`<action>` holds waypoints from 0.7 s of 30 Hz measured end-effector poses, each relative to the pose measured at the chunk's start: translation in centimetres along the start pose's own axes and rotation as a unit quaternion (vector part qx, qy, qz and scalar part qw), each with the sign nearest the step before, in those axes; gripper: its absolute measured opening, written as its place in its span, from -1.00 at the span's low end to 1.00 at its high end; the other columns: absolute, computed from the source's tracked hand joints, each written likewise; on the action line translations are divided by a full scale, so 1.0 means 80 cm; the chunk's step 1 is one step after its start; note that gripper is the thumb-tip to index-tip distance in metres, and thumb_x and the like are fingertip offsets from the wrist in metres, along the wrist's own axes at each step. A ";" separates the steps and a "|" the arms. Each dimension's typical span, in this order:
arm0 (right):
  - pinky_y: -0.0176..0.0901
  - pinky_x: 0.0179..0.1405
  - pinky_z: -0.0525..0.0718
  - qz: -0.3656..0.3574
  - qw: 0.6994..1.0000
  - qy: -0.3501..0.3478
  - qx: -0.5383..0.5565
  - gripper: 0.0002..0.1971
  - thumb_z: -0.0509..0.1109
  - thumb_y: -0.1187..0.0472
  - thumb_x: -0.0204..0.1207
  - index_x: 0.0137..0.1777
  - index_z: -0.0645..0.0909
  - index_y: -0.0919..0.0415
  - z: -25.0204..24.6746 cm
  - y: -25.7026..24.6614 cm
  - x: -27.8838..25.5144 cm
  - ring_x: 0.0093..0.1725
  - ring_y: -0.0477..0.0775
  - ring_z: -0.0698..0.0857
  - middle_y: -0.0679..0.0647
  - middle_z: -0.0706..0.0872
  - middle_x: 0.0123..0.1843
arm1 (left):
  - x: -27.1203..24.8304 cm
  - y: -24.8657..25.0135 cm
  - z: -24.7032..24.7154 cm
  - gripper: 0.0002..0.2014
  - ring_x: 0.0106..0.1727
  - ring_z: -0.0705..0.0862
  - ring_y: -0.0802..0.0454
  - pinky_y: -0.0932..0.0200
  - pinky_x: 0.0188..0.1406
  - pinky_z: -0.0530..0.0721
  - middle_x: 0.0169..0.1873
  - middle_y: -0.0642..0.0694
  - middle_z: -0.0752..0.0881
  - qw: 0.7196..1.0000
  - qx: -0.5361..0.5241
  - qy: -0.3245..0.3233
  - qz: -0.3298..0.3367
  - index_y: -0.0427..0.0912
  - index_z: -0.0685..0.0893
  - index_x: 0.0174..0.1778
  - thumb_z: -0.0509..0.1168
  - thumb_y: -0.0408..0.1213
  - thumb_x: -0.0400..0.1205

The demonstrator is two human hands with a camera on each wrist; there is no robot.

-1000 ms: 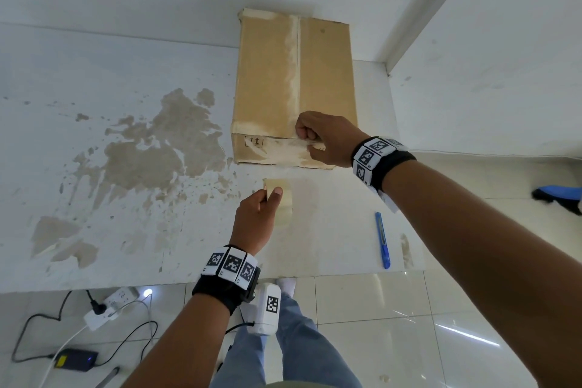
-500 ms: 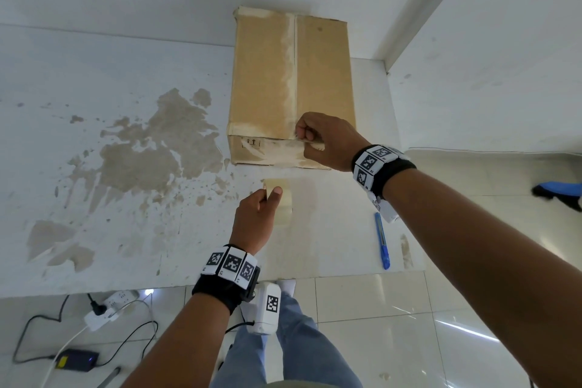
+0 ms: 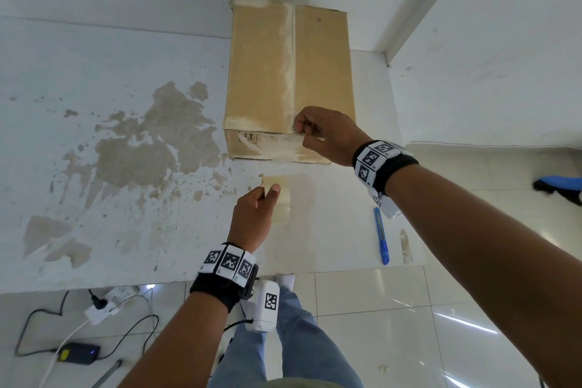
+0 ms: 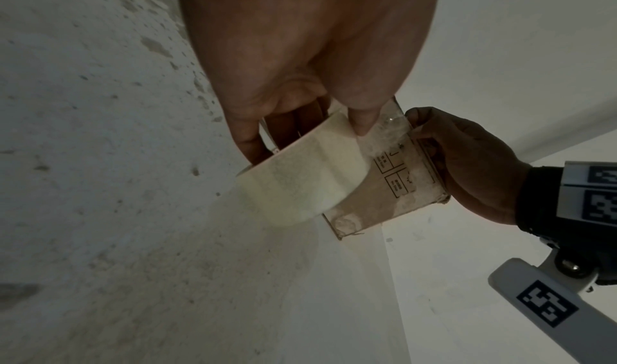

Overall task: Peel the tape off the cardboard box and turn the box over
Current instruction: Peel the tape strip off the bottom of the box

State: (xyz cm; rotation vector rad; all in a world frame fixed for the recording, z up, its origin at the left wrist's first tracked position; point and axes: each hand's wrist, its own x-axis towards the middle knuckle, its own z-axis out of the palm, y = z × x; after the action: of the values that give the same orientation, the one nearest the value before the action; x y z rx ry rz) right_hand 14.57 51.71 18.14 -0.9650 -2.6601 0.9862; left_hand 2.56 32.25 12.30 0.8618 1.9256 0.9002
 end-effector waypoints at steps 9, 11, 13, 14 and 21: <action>-0.26 -0.16 0.56 -0.015 0.998 0.037 -0.043 -0.82 0.45 0.28 0.35 -0.07 0.59 0.10 0.010 0.001 -0.001 -0.23 -0.02 0.54 -0.08 0.60 -0.22 | 0.003 -0.002 -0.001 -0.49 -0.47 0.31 0.04 0.18 -0.43 0.28 -0.54 -0.03 0.30 1.000 0.001 0.002 0.005 -0.13 0.22 -0.49 0.22 -0.05 0.73; -0.25 -0.19 0.55 -0.021 0.997 0.044 -0.059 -0.81 0.46 0.29 0.34 -0.07 0.58 0.10 0.012 0.001 -0.002 -0.25 -0.04 0.52 -0.12 0.56 -0.24 | 0.004 -0.003 0.000 -0.49 -0.46 0.33 0.03 0.16 -0.43 0.30 -0.54 -0.03 0.32 1.000 0.004 0.000 0.002 -0.13 0.23 -0.49 0.21 -0.03 0.73; -0.23 -0.22 0.53 -0.023 0.995 0.053 -0.075 -0.79 0.46 0.28 0.32 -0.08 0.57 0.10 0.015 0.001 -0.002 -0.26 -0.06 0.49 -0.16 0.52 -0.24 | 0.005 -0.005 0.001 -0.50 -0.44 0.38 -0.01 0.13 -0.42 0.34 -0.53 -0.05 0.37 1.000 0.005 -0.004 -0.005 -0.14 0.26 -0.48 0.20 0.00 0.72; -0.22 -0.25 0.51 -0.024 0.995 0.056 -0.084 -0.78 0.46 0.28 0.31 -0.08 0.56 0.10 0.017 0.001 -0.002 -0.26 -0.06 0.48 -0.16 0.50 -0.24 | 0.005 -0.006 0.002 -0.50 -0.43 0.40 -0.02 0.12 -0.41 0.36 -0.53 -0.06 0.39 1.000 0.006 -0.005 -0.005 -0.15 0.28 -0.48 0.20 0.01 0.72; -0.06 -0.29 0.58 -0.036 0.989 0.078 -0.124 -0.74 0.47 0.28 0.27 -0.07 0.52 0.13 0.025 0.000 -0.002 -0.25 0.00 0.45 -0.17 0.45 -0.21 | 0.000 -0.007 0.001 -0.50 -0.43 0.39 0.00 0.16 -0.41 0.36 -0.52 -0.07 0.39 1.000 0.006 0.002 -0.004 -0.16 0.28 -0.47 0.20 0.01 0.73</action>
State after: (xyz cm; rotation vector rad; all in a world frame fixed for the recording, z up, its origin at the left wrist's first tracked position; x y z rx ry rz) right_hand 14.02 50.56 16.58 -0.9390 -2.7043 0.5483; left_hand 2.49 32.02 11.82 0.8589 1.9371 0.8873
